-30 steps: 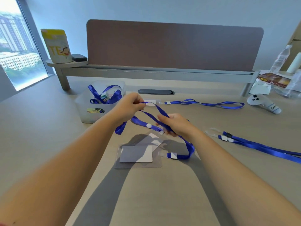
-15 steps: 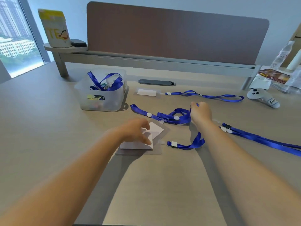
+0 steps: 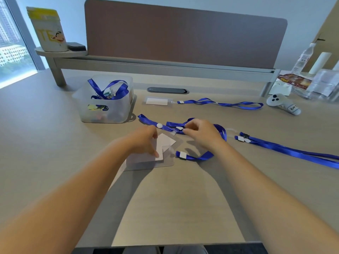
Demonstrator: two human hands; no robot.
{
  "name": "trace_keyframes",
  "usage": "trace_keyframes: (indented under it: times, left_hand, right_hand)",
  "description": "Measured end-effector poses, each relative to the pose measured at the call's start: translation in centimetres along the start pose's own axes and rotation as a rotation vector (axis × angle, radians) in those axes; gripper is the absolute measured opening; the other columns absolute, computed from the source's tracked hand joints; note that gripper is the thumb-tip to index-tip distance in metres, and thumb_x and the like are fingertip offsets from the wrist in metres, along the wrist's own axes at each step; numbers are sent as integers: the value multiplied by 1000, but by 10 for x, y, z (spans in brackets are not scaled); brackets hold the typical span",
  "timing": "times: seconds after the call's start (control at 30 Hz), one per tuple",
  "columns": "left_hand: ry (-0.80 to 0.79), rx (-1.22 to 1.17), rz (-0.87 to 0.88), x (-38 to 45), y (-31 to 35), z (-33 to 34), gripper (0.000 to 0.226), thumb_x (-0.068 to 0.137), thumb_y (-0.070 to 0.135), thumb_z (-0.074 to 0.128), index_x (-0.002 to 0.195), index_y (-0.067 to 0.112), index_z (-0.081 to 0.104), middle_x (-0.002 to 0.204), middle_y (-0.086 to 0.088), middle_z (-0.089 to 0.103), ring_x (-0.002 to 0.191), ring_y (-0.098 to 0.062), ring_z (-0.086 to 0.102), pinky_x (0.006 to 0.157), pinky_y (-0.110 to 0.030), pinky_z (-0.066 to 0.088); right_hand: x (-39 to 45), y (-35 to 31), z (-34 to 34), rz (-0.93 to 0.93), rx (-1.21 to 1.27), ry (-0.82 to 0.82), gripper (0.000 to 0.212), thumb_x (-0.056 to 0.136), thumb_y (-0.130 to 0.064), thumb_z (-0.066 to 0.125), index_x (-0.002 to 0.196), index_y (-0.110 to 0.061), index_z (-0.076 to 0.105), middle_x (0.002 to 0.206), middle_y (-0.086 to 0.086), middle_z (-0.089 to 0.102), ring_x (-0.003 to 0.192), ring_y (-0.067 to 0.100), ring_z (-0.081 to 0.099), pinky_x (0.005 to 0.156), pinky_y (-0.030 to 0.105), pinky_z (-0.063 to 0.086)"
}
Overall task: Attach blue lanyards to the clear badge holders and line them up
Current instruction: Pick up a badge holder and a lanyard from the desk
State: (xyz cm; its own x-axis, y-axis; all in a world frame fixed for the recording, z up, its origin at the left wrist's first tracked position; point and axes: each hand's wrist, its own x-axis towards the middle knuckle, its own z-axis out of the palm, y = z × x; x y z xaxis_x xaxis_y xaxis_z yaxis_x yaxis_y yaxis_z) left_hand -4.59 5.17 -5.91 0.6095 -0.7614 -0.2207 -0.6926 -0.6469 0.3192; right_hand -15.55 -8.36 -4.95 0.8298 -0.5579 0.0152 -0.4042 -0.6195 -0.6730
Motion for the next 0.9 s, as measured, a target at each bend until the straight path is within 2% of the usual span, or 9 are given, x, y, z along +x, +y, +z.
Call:
trace_keyframes:
  times: [0.07,0.17,0.23,0.27,0.43,0.57,0.67,0.83,0.9]
  left_hand:
    - [57,-71,35,-1,1,-7,41,81,15,64,117,10,46,124,-11,53,93,-17,44,85,-26,41]
    - [165,-113,67,-4,2,-17,28,88,9,52,115,9,48,123,-12,56,92,-16,44,83,-26,40]
    - [204,-105,66,-6,3,-22,25,89,8,49,114,8,50,123,-13,56,98,-21,48,89,-30,41]
    - [217,-98,62,-6,3,-23,25,89,8,48,114,8,50,123,-13,56,103,-24,50,93,-34,42]
    - [271,-103,29,-2,2,-25,27,92,10,43,118,11,51,129,-11,54,117,-29,48,103,-44,40]
    - [447,-138,15,1,6,-21,36,89,21,51,125,14,48,136,-10,47,121,-28,45,106,-45,37]
    - [595,-211,18,-2,12,-17,37,87,22,54,122,12,49,135,-10,47,121,-28,43,104,-44,33]
    - [799,-218,254,-13,19,-12,26,85,18,58,107,3,61,116,-14,62,106,-27,54,87,-30,40]
    - [836,-150,366,-16,20,-11,24,84,16,58,103,2,65,107,-17,68,98,-30,60,83,-33,46]
  right_hand:
    - [-3,-4,5,40,60,-215,31,91,-22,52,120,-9,59,127,7,59,100,12,50,78,20,43]
    - [-3,-6,8,61,47,-359,30,91,-20,53,117,-10,63,124,6,60,97,14,53,86,26,44]
    - [-5,-7,7,58,46,-390,28,91,-17,53,114,-7,64,101,2,63,73,7,50,67,15,42]
    - [-5,-8,6,56,58,-380,26,91,-15,53,112,-5,65,91,0,62,66,6,46,57,12,40]
    - [-5,-9,4,41,224,-255,19,89,0,49,99,0,65,71,0,58,60,11,50,49,10,44]
    - [-5,-16,0,53,329,-165,23,89,-1,49,104,3,65,65,0,58,50,8,37,35,7,32]
    - [-5,-22,-3,49,400,-113,24,90,-8,53,107,6,63,65,1,54,50,4,42,32,2,31]
    - [-5,-32,-4,45,471,-28,25,90,-12,54,105,5,63,62,-1,51,52,6,41,37,8,36]
    - [-6,-37,-5,28,477,-4,24,90,-13,54,103,5,64,62,-1,50,52,6,41,34,4,35]
